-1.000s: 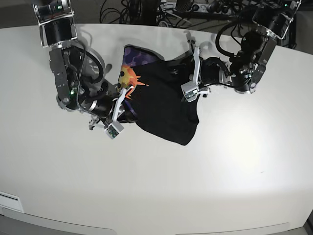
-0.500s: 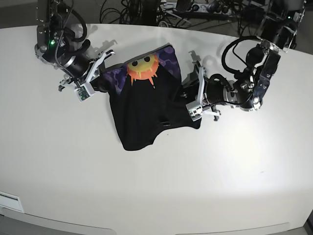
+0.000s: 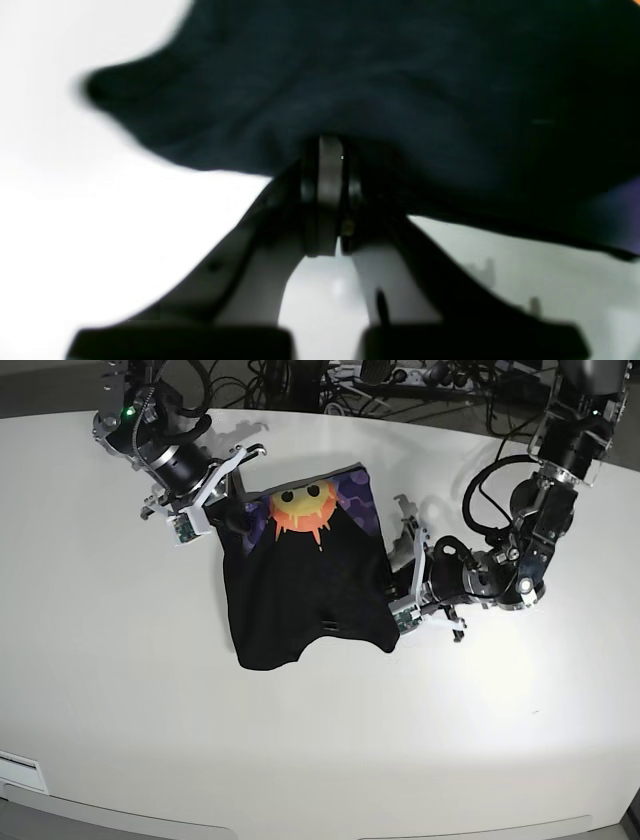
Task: Fold the T-shirt properly
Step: 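Tuck and smooth the shirt edges with both grippers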
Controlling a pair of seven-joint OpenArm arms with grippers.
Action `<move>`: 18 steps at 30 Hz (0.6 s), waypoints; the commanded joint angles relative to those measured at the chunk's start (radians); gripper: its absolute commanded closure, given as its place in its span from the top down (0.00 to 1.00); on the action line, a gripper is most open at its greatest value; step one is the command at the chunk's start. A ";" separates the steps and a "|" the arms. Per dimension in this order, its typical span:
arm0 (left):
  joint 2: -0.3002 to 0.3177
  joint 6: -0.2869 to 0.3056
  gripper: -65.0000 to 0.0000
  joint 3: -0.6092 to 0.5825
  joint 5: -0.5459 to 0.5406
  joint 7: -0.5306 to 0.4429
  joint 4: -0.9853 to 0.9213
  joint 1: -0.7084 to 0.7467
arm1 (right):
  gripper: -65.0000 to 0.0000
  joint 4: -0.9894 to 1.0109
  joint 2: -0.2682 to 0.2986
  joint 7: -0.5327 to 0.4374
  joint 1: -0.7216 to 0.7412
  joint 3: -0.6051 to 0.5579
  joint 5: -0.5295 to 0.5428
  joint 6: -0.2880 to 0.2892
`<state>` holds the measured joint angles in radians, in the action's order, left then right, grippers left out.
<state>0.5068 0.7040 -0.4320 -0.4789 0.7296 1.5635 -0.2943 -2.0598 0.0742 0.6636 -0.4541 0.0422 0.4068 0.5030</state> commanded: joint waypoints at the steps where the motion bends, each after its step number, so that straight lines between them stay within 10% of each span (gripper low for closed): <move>1: 0.008 -0.026 0.00 0.007 0.001 -0.040 0.011 -0.032 | 0.00 -0.021 -0.014 -0.014 0.002 0.004 0.011 0.007; 7: -0.018 -0.218 0.00 0.007 0.087 -0.200 -0.029 -0.047 | 0.00 -0.022 -0.058 -0.015 -0.019 0.004 0.011 0.008; 18: -0.080 -0.226 0.00 0.007 0.078 -0.214 -0.160 -0.143 | 0.00 -0.109 -0.063 -0.015 -0.050 0.003 0.074 0.056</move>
<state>0.4217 0.4793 -0.4324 -0.3885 0.5426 1.3857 -0.4034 -2.1479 0.0132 0.6746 -0.5056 0.0437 0.4622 0.5598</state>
